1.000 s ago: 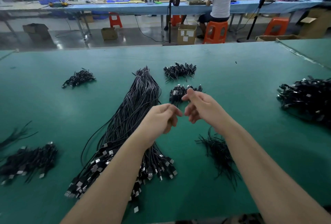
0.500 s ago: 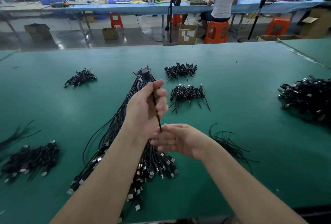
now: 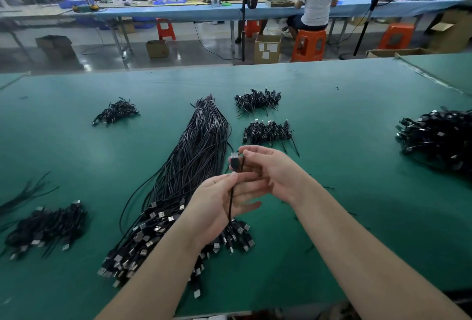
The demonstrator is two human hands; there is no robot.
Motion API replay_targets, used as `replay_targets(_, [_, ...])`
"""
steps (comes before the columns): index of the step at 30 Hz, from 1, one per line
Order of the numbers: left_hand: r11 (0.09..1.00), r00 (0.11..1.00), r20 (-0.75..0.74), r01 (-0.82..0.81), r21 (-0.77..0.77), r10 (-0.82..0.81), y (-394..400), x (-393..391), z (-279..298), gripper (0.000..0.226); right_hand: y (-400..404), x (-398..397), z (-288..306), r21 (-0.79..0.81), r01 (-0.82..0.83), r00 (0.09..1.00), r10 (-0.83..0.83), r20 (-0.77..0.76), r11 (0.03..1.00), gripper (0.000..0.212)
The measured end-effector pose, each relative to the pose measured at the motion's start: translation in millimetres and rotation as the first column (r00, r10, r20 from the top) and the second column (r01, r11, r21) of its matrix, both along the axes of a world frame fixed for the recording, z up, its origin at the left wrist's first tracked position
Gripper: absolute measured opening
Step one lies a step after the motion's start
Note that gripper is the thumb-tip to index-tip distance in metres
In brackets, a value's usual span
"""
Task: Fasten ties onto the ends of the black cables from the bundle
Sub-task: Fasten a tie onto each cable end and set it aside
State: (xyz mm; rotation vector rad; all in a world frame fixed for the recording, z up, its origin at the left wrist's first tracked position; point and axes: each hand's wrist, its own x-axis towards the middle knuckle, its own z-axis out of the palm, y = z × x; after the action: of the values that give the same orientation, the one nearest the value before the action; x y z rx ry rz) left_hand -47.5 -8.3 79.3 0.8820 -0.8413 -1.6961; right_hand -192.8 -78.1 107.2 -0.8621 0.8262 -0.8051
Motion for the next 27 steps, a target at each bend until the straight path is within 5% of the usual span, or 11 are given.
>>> replay_targets(3, [0.998, 0.998, -0.006, -0.057, -0.010, 0.057, 1.1, -5.6, -9.0, 0.042, -3.0, 3.5, 1.3, -0.040, 0.059, 0.992, -0.063, -0.106, 0.997, 0.015])
replay_targets(8, [0.996, 0.998, -0.001, -0.062, -0.066, 0.062, 2.7, -4.0, -20.6, 0.042, -6.2, 1.4, 0.4, -0.073, 0.060, 0.987, -0.070, -0.147, 0.996, 0.064])
replay_targets(16, [0.994, 0.979, 0.185, -0.069, -0.085, 0.084, 6.8, -9.6, -37.3, 0.036, -4.2, -0.2, 2.6, -0.148, 0.000, 0.983, -0.027, -0.183, 0.989, 0.012])
replay_targets(22, [0.899, 0.908, 0.024, -0.417, 0.135, 0.418, -4.2, -17.9, -44.7, 0.026, 0.4, 5.0, 7.4, -0.152, 0.074, 0.991, -0.091, -0.102, 0.986, 0.016])
replay_targets(27, [0.832, 0.843, -0.092, -0.497, 0.247, 0.530, -17.4, -19.4, -39.9, 0.030, 13.8, 14.0, 0.5, -0.052, 0.060, 0.998, -0.060, -0.001, 0.997, 0.018])
